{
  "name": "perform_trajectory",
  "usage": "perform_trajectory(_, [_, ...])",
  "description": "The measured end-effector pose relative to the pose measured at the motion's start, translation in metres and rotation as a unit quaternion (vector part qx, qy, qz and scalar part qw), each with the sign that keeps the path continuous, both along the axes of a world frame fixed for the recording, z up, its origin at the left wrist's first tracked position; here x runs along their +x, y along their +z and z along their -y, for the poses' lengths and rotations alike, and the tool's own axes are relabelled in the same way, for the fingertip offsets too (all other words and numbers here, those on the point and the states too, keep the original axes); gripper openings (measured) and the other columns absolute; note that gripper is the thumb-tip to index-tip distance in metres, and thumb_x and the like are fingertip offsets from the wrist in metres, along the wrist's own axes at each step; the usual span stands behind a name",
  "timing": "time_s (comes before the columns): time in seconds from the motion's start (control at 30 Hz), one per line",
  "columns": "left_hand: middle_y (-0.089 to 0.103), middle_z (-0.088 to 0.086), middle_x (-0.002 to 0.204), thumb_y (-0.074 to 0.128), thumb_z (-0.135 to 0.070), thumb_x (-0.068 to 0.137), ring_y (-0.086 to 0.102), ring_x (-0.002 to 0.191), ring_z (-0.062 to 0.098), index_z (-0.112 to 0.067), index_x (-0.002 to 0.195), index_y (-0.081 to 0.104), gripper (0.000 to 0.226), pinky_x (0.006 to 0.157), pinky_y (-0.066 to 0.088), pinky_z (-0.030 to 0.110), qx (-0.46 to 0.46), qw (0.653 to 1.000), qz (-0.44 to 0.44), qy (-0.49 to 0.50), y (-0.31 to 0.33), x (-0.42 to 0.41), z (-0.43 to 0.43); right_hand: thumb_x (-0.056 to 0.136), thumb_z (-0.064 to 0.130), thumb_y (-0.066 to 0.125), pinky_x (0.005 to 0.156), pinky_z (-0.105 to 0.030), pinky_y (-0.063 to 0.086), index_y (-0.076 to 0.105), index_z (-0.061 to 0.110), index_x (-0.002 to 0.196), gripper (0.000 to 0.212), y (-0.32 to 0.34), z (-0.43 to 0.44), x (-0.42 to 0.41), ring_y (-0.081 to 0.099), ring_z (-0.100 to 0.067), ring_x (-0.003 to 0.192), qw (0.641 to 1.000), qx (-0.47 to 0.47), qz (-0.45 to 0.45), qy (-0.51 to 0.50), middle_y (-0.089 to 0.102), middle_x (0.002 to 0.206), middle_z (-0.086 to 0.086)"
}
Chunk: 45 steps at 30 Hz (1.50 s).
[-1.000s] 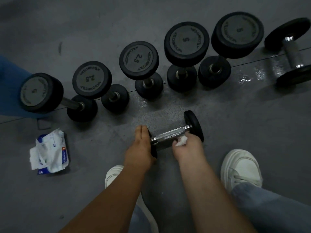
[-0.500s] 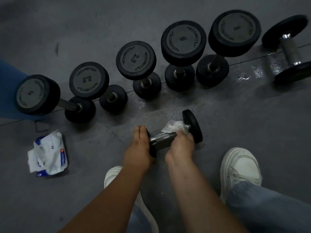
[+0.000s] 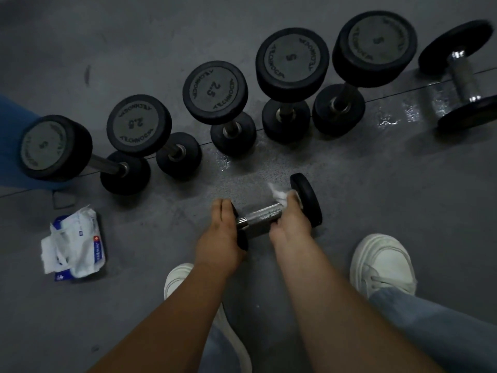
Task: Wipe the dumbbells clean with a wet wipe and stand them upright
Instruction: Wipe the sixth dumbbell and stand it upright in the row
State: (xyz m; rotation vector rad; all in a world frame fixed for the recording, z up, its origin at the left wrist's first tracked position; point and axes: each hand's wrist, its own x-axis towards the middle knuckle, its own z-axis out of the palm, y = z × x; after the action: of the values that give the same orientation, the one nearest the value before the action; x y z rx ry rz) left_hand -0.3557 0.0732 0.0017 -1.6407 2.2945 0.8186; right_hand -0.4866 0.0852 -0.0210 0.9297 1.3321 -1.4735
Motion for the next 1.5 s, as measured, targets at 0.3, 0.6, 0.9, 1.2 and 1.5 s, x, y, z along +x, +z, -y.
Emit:
perform_trajectory(0.3, [0.009,-0.004,0.157,0.083,-0.019,0.064,0.062,0.097,0.028,-0.019,0.143,0.021,0.101,0.063,0.043,0.03,0.006,1.0,0.016,-0.002,0.003,0.001,-0.002,0.096,0.04,0.057,0.065,-0.027,0.051,0.064,0.008,0.091,0.033,-0.009,-0.008,0.004,0.063,-0.018,0.085,0.998,0.008,-0.016,0.06,0.066,0.097,-0.001])
perform_trajectory(0.6, [0.006,0.0,0.16,0.083,-0.018,0.065,0.06,0.106,0.033,-0.016,0.149,0.016,0.107,0.074,0.049,0.035,0.017,1.0,0.019,-0.004,0.002,0.0,0.002,0.099,0.03,0.049,0.073,-0.023,0.044,0.063,0.021,0.11,0.019,-0.02,-0.016,0.009,0.062,-0.01,0.086,0.999,0.034,-0.013,0.031,0.066,0.103,0.0])
perform_trajectory(0.9, [0.012,0.0,0.158,0.081,-0.018,0.064,0.062,0.1,0.033,-0.017,0.145,0.021,0.101,0.067,0.044,0.034,0.006,1.0,0.012,-0.004,-0.001,0.001,-0.001,0.091,0.048,0.061,0.081,-0.033,0.049,0.062,0.016,0.086,0.033,-0.015,-0.005,0.0,0.06,-0.021,0.103,0.997,0.027,-0.032,0.069,0.062,0.089,0.0])
perform_trajectory(1.2, [0.013,0.0,0.158,0.082,-0.018,0.062,0.061,0.104,0.032,-0.017,0.145,0.022,0.103,0.067,0.048,0.032,0.004,1.0,0.0,-0.004,-0.003,0.001,0.001,0.1,0.018,0.051,0.086,-0.033,0.055,0.056,0.011,0.109,0.014,-0.015,-0.022,0.006,0.059,-0.022,0.107,0.999,0.005,0.0,-0.04,0.056,0.13,-0.015])
perform_trajectory(1.5, [0.015,-0.002,0.156,0.082,-0.023,0.062,0.061,0.102,0.03,-0.019,0.143,0.024,0.099,0.067,0.046,0.032,0.002,1.0,-0.002,0.003,-0.004,0.0,0.002,0.098,0.019,0.046,0.072,-0.021,0.039,0.052,0.016,0.085,0.014,-0.006,-0.018,-0.008,0.046,-0.01,0.078,0.994,-0.002,0.084,-0.077,0.052,0.093,-0.002])
